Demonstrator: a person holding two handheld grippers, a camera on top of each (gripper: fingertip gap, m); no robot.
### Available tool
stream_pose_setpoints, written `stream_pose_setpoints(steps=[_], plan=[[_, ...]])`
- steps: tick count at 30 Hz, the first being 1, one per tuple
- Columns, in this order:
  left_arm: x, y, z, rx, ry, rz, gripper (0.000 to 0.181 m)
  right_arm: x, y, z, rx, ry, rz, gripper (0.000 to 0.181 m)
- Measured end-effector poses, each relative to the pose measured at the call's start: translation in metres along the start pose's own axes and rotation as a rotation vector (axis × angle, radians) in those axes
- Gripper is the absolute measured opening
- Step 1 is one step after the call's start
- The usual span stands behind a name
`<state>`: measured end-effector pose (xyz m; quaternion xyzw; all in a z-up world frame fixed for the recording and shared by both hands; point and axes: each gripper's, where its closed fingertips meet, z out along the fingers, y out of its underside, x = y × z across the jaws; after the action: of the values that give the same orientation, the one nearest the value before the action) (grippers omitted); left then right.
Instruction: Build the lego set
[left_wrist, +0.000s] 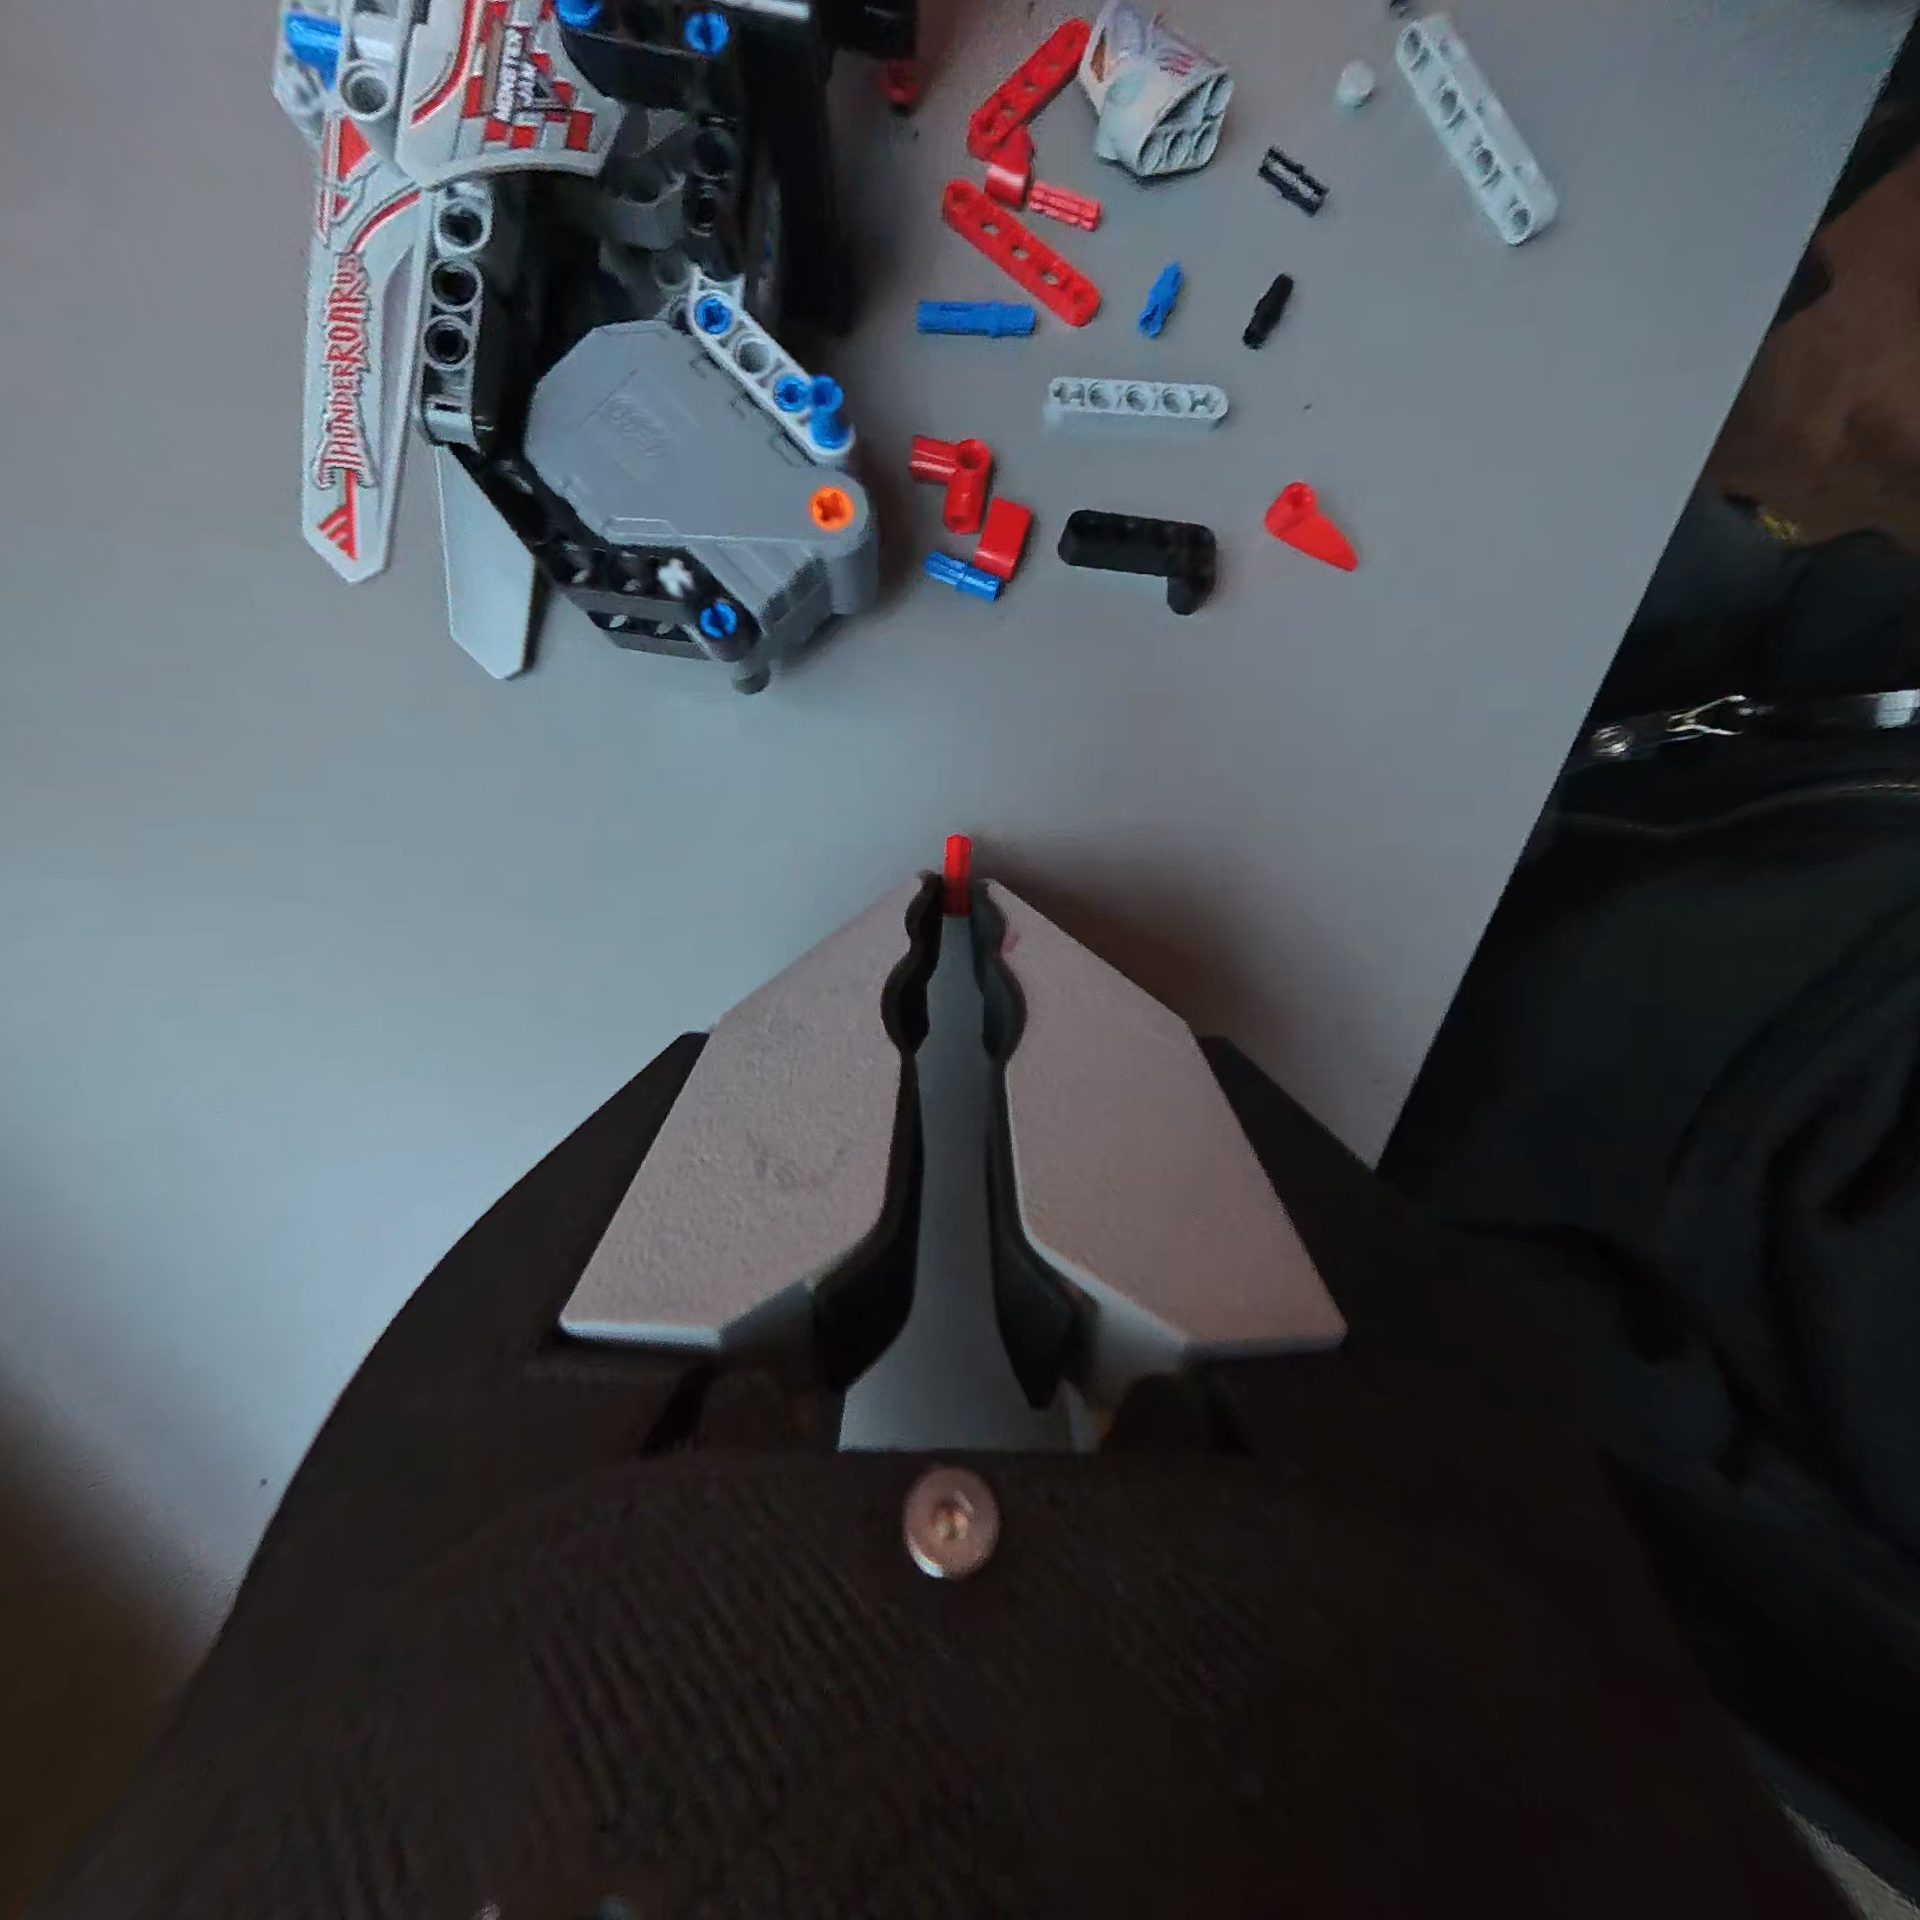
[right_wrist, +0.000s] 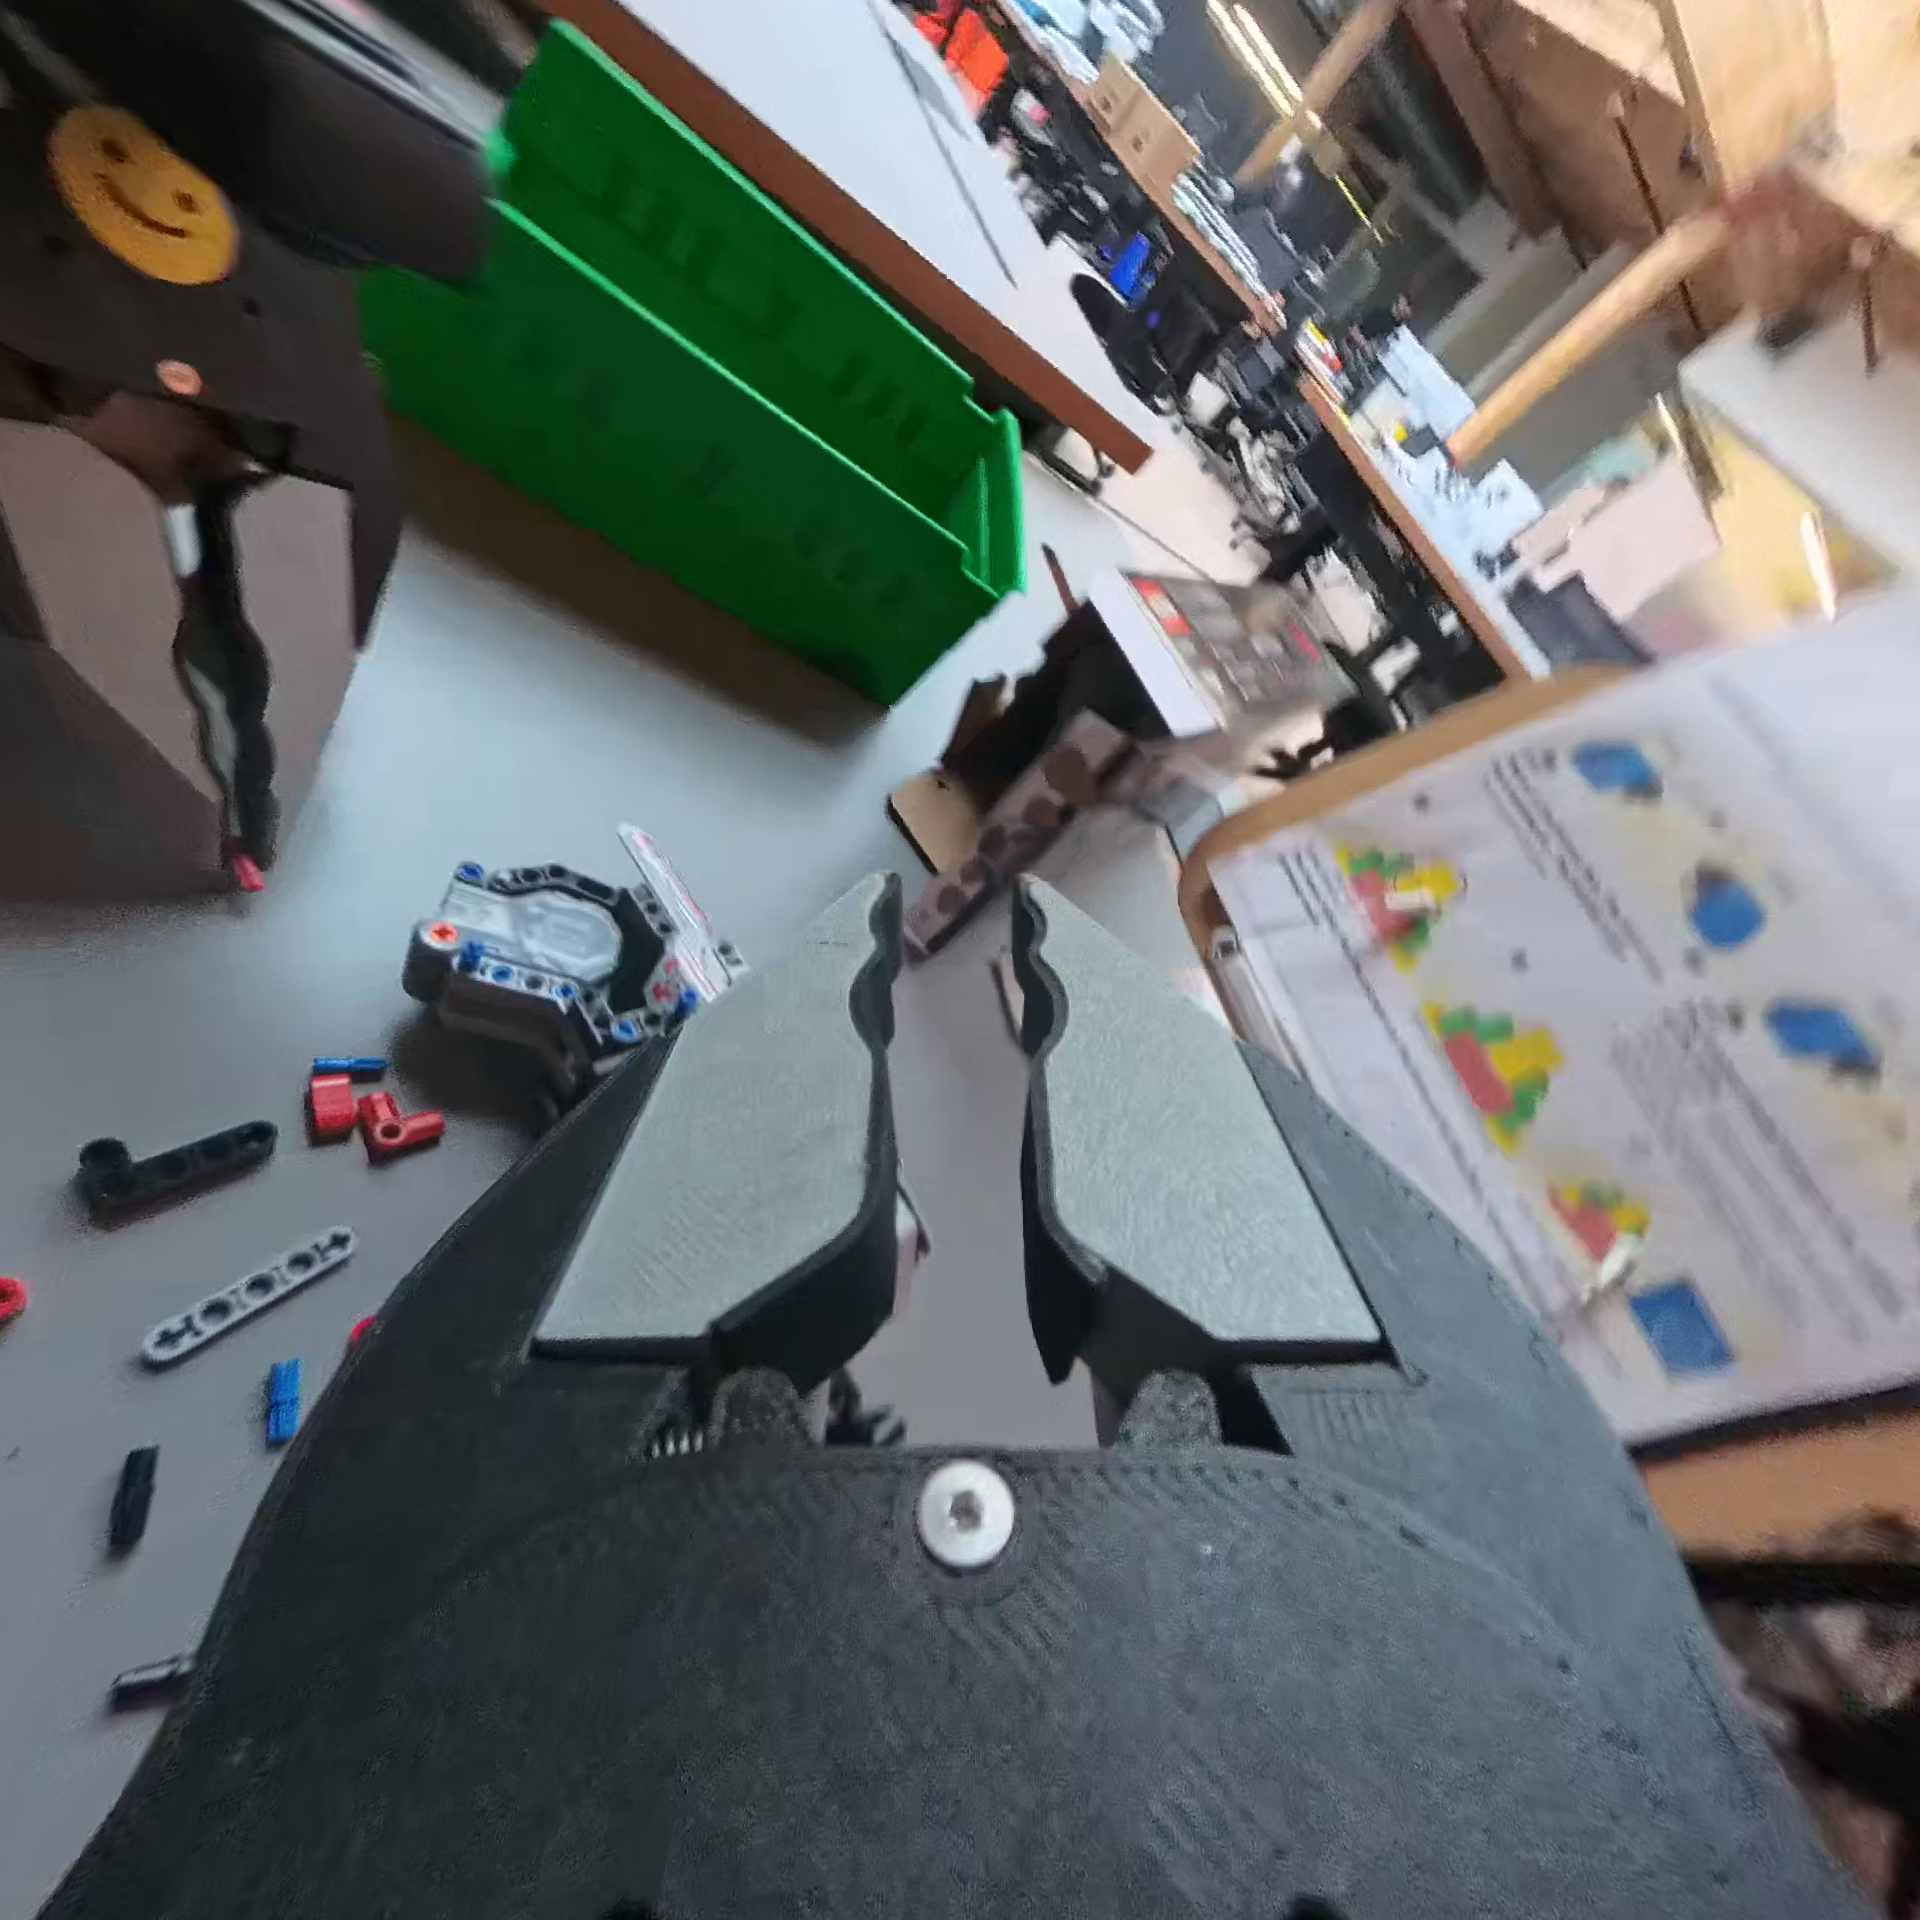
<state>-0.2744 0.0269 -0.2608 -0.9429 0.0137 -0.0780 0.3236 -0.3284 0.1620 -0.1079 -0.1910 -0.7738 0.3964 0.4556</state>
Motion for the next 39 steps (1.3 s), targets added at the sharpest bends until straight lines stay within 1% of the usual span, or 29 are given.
stream_pose_setpoints(steps=[2, 4, 6, 7, 8, 9, 10, 11, 12, 13, 15, 16, 17, 18, 20, 21, 22, 23, 24, 26, 28, 29, 31, 32, 33, 35, 36, 38, 39], plan=[[0.006, -0.005, -0.001, 0.044, 0.044, -0.015, 0.002, 0.013, 0.025, -0.013, -0.021, 0.009, 0.155, 0.018], [0.010, -0.010, 0.000, 0.082, 0.079, -0.017, 0.002, 0.016, 0.048, -0.024, -0.024, -0.029, 0.338, 0.019], [0.005, -0.013, 0.002, 0.108, 0.029, 0.026, 0.002, 0.009, 0.056, -0.035, 0.022, -0.098, 0.488, 0.026], [0.002, -0.015, 0.002, 0.116, 0.003, 0.045, 0.002, 0.003, 0.054, -0.041, 0.061, -0.136, 0.544, 0.025], [0.001, -0.017, 0.002, 0.119, -0.013, 0.059, 0.018, -0.005, 0.048, -0.046, 0.097, -0.175, 0.583, 0.024], [0.001, -0.020, 0.003, 0.127, -0.022, 0.074, 0.042, -0.015, 0.042, -0.049, 0.123, -0.218, 0.597, 0.024], [0.003, -0.023, 0.003, 0.138, -0.019, 0.099, 0.040, -0.028, 0.037, -0.050, 0.125, -0.261, 0.586, 0.022], [0.005, -0.026, 0.004, 0.153, -0.023, 0.129, 0.042, -0.039, 0.037, -0.049, 0.100, -0.282, 0.557, 0.021], [0.006, -0.029, 0.006, 0.159, -0.039, 0.151, 0.043, -0.045, 0.042, -0.047, 0.061, -0.270, 0.522, 0.022], [0.005, -0.030, 0.008, 0.154, -0.053, 0.163, 0.046, -0.043, 0.050, -0.045, 0.021, -0.223, 0.484, 0.024], [0.005, -0.029, 0.012, 0.133, -0.057, 0.164, 0.048, -0.023, 0.067, -0.049, -0.016, -0.091, 0.446, 0.025], [0.006, -0.027, 0.013, 0.121, -0.049, 0.162, 0.048, -0.016, 0.070, -0.054, -0.010, -0.073, 0.464, 0.028], [0.005, -0.023, 0.016, 0.099, -0.046, 0.155, 0.049, -0.014, 0.070, -0.058, 0.004, -0.097, 0.498, 0.029], [0.006, -0.016, 0.019, 0.066, -0.028, 0.137, 0.049, -0.018, 0.066, -0.061, 0.030, -0.155, 0.532, 0.028], [0.017, -0.018, 0.017, 0.095, 0.066, 0.044, 0.059, -0.033, 0.059, -0.065, 0.061, -0.290, 0.580, 0.013], [0.016, -0.020, 0.014, 0.094, 0.097, -0.036, 0.059, -0.036, 0.062, -0.063, 0.046, -0.298, 0.588, 0.010], [0.010, -0.021, 0.011, 0.095, 0.105, -0.139, 0.059, -0.034, 0.068, -0.060, 0.025, -0.271, 0.580, 0.015], [0.005, -0.024, 0.007, 0.106, 0.124, -0.247, 0.067, -0.032, 0.073, -0.058, 0.006, -0.242, 0.565, 0.021], [0.007, -0.028, 0.002, 0.126, 0.192, -0.332, 0.078, -0.031, 0.074, -0.058, -0.004, -0.231, 0.556, 0.022], [0.019, -0.045, -0.014, 0.220, 0.344, -0.398, 0.081, -0.034, 0.066, -0.059, 0.020, -0.258, 0.556, 0.029], [0.034, -0.056, -0.026, 0.287, 0.451, -0.346, 0.083, -0.046, 0.047, -0.061, 0.077, -0.317, 0.529, 0.027], [0.039, -0.059, -0.029, 0.312, 0.465, -0.300, 0.084, -0.056, 0.037, -0.061, 0.102, -0.350, 0.501, 0.023], [0.037, -0.058, -0.025, 0.320, 0.409, -0.227, 0.090, -0.085, 0.022, -0.055, 0.092, -0.427, 0.443, 0.022], [0.037, -0.057, -0.021, 0.311, 0.384, -0.200, 0.089, -0.097, 0.018, -0.048, 0.072, -0.440, 0.431, 0.022], [0.041, -0.059, -0.019, 0.317, 0.383, -0.185, 0.086, -0.106, 0.013, -0.039, 0.060, -0.437, 0.435, 0.025], [0.051, -0.064, -0.017, 0.329, 0.416, -0.176, 0.090, -0.123, 0.011, -0.019, 0.007, -0.424, 0.435, 0.034], [0.054, -0.067, -0.015, 0.333, 0.421, -0.177, 0.093, -0.130, 0.013, -0.009, -0.030, -0.411, 0.413, 0.035], [0.057, -0.072, -0.014, 0.349, 0.409, -0.180, 0.093, -0.136, 0.018, 0.004, -0.086, -0.364, 0.337, 0.037], [0.058, -0.075, -0.016, 0.362, 0.410, -0.185, 0.093, -0.136, 0.018, 0.007, -0.098, -0.335, 0.298, 0.034]])
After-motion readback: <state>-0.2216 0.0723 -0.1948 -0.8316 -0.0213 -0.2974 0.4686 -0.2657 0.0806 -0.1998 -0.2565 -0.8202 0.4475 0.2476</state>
